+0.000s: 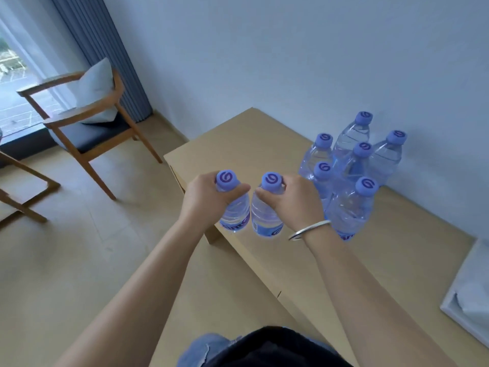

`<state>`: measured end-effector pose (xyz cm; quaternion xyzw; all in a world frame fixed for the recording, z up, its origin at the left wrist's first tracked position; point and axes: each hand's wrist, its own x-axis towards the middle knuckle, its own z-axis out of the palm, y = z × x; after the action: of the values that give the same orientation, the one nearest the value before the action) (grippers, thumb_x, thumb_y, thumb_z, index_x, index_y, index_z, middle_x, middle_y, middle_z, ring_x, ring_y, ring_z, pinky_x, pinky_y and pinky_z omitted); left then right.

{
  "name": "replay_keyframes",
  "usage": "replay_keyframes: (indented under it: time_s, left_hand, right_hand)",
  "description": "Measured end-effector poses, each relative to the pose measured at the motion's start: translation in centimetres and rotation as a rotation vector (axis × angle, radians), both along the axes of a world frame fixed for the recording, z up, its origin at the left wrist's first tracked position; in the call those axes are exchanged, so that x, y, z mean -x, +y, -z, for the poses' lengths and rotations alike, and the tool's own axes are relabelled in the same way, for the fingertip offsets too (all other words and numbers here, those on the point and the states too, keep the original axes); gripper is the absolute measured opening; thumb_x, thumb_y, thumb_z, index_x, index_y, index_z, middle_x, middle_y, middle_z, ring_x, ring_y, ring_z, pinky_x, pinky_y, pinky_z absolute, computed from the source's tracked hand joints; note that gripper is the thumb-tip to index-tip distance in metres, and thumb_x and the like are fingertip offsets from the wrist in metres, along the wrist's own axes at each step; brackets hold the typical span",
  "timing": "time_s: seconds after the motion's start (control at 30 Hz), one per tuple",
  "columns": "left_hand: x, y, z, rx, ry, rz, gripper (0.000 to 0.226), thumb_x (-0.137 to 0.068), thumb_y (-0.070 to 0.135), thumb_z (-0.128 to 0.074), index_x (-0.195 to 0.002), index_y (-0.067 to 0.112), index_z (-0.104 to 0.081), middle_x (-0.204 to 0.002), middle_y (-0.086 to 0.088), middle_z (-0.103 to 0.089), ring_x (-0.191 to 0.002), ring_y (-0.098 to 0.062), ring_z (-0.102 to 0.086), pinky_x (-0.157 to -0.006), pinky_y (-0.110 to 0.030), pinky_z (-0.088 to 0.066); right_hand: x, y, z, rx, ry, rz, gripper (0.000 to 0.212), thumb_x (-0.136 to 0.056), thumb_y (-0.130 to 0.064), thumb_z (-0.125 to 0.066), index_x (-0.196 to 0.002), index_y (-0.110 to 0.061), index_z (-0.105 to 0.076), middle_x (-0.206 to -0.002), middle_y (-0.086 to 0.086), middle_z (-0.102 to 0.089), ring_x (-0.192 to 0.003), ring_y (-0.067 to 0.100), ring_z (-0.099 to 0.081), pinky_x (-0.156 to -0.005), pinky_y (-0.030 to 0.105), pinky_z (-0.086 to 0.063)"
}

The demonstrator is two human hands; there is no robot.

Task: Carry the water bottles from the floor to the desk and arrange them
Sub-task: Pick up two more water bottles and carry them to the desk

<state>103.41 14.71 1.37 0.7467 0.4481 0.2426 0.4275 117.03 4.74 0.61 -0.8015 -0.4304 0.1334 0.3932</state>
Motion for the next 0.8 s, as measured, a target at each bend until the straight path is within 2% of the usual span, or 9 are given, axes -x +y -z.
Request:
replay_keyframes:
  time_s: [0.1, 0.17, 0.27, 0.43, 0.53, 0.67, 0.8]
  left_hand:
    - [-2.5, 3.3, 0.7, 0.024, 0.020, 0.047, 0.031, -0.066, 0.047, -0.075, -0.065, 0.018, -0.064, -0.054, 0.010, -0.059, -0.051, -0.005, -0.049, -0.054, -0.026, -0.043]
    - [-4.0, 5.3, 1.2, 0.031, 0.048, 0.089, 0.039, -0.065, 0.050, -0.073, -0.061, 0.016, -0.057, -0.048, 0.012, -0.048, -0.049, -0.007, -0.041, -0.052, -0.026, -0.037]
    - [-6.9, 8.4, 1.6, -0.002, 0.086, 0.229, 0.049, -0.061, 0.054, -0.069, -0.060, 0.011, -0.044, -0.050, 0.010, -0.033, -0.050, -0.009, -0.028, -0.052, -0.028, -0.027]
    - [-12.3, 13.0, 1.8, -0.015, 0.054, 0.425, 0.051, -0.065, 0.043, -0.071, -0.052, 0.021, -0.028, -0.047, 0.009, -0.024, -0.050, -0.010, -0.020, -0.053, -0.029, -0.021]
    - [-15.3, 15.2, 1.8, -0.013, 0.041, 0.499, 0.052, -0.066, 0.043, -0.072, -0.047, 0.023, -0.028, -0.044, 0.008, -0.027, -0.047, -0.009, -0.022, -0.052, -0.027, -0.021]
    - [-19.2, 17.0, 2.2, 0.033, 0.027, 0.591, 0.053, -0.065, 0.046, -0.074, -0.046, 0.020, -0.032, -0.041, 0.008, -0.029, -0.046, -0.010, -0.024, -0.052, -0.026, -0.025]
    - [-22.4, 16.9, 2.4, 0.131, 0.054, 0.687, 0.042, -0.057, 0.051, -0.069, -0.039, 0.024, -0.042, -0.036, 0.008, -0.031, -0.045, -0.010, -0.026, -0.052, -0.027, -0.028]
  right_hand:
    - [-1.7, 3.1, 0.0, 0.001, -0.002, 0.107, 0.045, -0.075, -0.038, -0.070, -0.054, -0.014, -0.038, -0.050, -0.002, -0.035, -0.057, 0.022, -0.039, -0.051, 0.032, -0.024]
    - [-2.6, 4.8, -0.1, -0.009, 0.002, 0.204, 0.044, -0.075, -0.037, -0.069, -0.055, -0.015, -0.037, -0.053, 0.001, -0.037, -0.059, 0.023, -0.039, -0.054, 0.030, -0.025]
    - [-4.0, 7.4, -0.2, -0.029, 0.020, 0.376, 0.036, -0.075, -0.033, -0.068, -0.061, -0.012, -0.043, -0.061, 0.004, -0.045, -0.062, 0.024, -0.043, -0.056, 0.028, -0.027]
    - [-7.0, 11.7, -0.5, -0.022, 0.041, 0.590, 0.024, -0.073, -0.019, -0.068, -0.068, -0.009, -0.047, -0.073, 0.008, -0.053, -0.069, 0.027, -0.048, -0.059, 0.029, -0.029]
    - [-8.9, 13.7, -0.5, 0.036, 0.049, 0.655, 0.020, -0.074, -0.020, -0.068, -0.077, -0.008, -0.052, -0.087, 0.013, -0.056, -0.080, 0.029, -0.051, -0.064, 0.029, -0.032]
    - [-12.0, 15.7, -1.0, 0.097, 0.052, 0.808, 0.022, -0.071, -0.017, -0.065, -0.072, -0.009, -0.045, -0.078, 0.011, -0.047, -0.069, 0.025, -0.040, -0.059, 0.027, -0.026]
    - [-13.9, 16.4, -0.9, 0.175, 0.021, 0.899, 0.018, -0.075, -0.015, -0.063, -0.079, -0.008, -0.046, -0.093, 0.017, -0.054, -0.073, 0.026, -0.045, -0.061, 0.028, -0.026]
